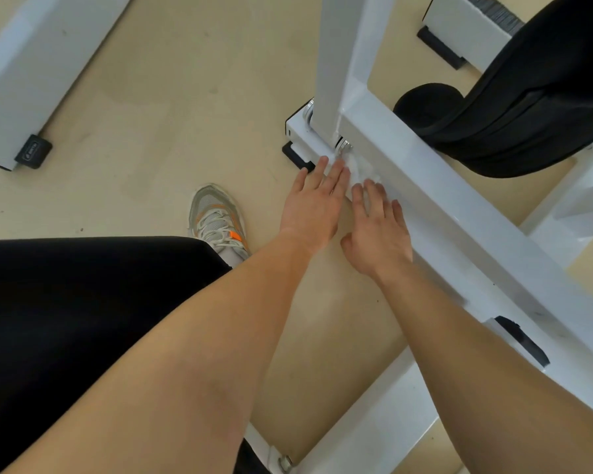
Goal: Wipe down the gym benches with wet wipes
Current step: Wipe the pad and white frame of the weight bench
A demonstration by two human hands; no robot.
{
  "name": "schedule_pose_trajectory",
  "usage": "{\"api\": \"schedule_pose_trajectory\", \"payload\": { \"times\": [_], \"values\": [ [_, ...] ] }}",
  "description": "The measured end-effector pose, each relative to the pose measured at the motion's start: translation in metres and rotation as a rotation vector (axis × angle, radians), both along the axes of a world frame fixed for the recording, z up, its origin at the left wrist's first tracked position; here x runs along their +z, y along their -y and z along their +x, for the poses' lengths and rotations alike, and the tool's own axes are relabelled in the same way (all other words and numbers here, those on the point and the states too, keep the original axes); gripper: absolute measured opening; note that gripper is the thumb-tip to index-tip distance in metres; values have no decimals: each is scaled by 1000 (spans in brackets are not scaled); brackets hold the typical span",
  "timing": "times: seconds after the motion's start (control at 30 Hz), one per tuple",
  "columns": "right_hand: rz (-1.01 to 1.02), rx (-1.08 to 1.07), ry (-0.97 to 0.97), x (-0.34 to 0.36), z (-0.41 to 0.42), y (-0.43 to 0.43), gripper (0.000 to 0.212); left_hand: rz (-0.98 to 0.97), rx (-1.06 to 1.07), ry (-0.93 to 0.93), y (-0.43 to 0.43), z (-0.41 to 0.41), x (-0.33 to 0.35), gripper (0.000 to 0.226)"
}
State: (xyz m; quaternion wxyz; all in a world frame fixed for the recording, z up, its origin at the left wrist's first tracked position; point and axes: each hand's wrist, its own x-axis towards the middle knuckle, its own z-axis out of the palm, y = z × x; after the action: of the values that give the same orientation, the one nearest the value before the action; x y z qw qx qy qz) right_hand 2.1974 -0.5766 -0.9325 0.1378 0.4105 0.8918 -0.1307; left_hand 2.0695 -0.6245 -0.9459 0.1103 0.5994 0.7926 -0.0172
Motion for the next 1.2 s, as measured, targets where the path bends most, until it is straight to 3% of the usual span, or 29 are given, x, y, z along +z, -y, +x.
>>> {"api": "schedule_pose_trajectory", "payload": {
  "times": [0.27,0.43,0.6,0.8,1.03,1.2],
  "values": [
    [-35,70,71,0,19,3,83,169,-75,92,3,7,-4,69],
    [-57,95,81,-1,21,-4,85,19,-133,96,4,2,-6,65],
    [-60,107,80,-2,6,-17,85,22,-68,78,-6,-3,-2,61],
    [-19,16,130,0,22,4,83,-22,-159,88,-3,9,3,67],
    [-87,-297,245,13,80,48,84,-69,-422,131,0,77,4,61],
    [-112,-204,168,15,61,26,83,-26,-365,75,1,52,3,63]
  ]
}}
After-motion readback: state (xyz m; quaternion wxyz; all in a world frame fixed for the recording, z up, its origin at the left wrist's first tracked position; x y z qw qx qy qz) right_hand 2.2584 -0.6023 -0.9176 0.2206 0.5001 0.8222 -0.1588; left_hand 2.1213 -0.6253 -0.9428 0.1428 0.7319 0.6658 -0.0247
